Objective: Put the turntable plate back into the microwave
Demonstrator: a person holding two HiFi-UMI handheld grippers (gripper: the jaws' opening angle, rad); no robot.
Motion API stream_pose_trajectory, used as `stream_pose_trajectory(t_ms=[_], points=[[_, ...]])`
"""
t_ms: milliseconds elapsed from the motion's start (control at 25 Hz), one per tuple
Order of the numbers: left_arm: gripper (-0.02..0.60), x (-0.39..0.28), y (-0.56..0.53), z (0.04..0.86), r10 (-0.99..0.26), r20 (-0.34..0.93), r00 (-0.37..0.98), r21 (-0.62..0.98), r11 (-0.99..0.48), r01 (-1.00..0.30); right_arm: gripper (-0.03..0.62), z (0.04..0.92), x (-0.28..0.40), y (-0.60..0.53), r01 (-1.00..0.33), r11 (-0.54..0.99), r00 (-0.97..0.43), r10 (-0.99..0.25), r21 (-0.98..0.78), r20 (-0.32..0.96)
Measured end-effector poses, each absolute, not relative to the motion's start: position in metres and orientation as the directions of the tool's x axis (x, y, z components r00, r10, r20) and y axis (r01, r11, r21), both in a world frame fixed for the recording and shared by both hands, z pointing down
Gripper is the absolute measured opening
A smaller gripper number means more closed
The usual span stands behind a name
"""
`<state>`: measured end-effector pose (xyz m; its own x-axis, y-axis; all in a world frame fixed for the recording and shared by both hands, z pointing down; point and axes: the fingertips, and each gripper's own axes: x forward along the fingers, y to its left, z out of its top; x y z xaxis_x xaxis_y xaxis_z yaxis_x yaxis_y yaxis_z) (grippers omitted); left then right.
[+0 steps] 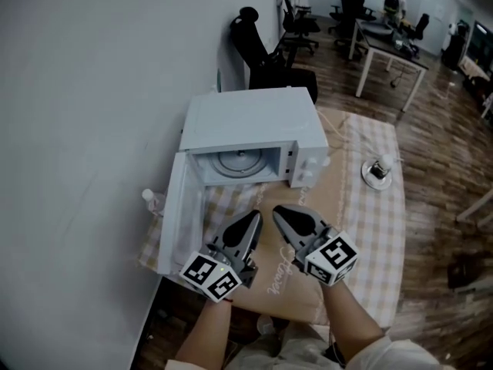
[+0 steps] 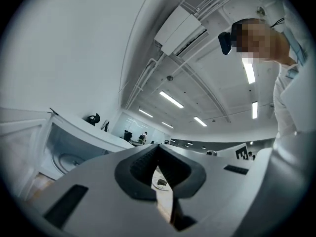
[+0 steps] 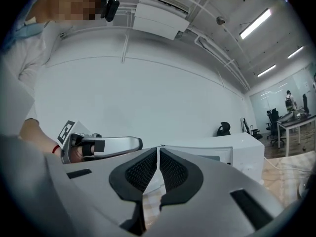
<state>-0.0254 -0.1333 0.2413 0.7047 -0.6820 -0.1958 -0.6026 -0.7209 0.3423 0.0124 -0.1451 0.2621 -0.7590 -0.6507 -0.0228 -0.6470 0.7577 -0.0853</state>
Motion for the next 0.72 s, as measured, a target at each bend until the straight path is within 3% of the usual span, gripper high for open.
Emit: stream_pose_trajectory(t_ms=[720], points=[[0.000,-0.015,-0.051,0.168,-0.611,-0.221,0.760,0.217,-0.791,-0.572,0.040,0.180,0.025,-0.068,-0.619,0.785,-0.779,-0.618,-0.026,-0.105]])
